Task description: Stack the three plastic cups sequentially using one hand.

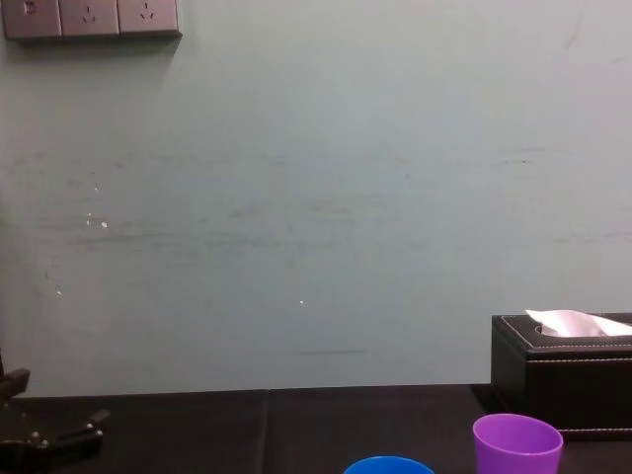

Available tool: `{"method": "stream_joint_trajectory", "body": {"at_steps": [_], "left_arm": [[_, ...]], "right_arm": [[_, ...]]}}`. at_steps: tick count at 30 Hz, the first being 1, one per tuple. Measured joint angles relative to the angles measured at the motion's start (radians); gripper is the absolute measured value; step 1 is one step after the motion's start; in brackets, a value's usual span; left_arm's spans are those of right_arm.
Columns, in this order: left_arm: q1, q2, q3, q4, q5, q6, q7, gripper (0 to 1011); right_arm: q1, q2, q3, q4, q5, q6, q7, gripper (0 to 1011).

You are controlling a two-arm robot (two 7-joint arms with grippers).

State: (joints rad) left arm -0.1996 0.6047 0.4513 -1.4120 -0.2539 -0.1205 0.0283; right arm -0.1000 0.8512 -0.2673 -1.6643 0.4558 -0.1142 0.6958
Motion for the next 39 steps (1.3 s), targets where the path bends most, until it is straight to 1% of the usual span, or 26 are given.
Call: {"method": "stream_joint_trajectory", "body": {"at_steps": [14, 22, 39], "left_arm": [[0.000, 0.000, 0.000, 0.000, 0.000, 0.000, 0.000, 1010], [0.000, 0.000, 0.000, 0.000, 0.000, 0.000, 0.000, 1010], [0.000, 0.000, 0.000, 0.000, 0.000, 0.000, 0.000, 1010]], "right_arm": [[0.030, -0.023, -0.034, 0.021, -0.008, 0.014, 0.004, 1004], [0.055, -0.044, -0.060, 0.043, -0.020, 0.025, 0.000, 1004], [0.090, -0.071, -0.090, 0.060, -0.023, 0.036, -0.007, 1004]]}}
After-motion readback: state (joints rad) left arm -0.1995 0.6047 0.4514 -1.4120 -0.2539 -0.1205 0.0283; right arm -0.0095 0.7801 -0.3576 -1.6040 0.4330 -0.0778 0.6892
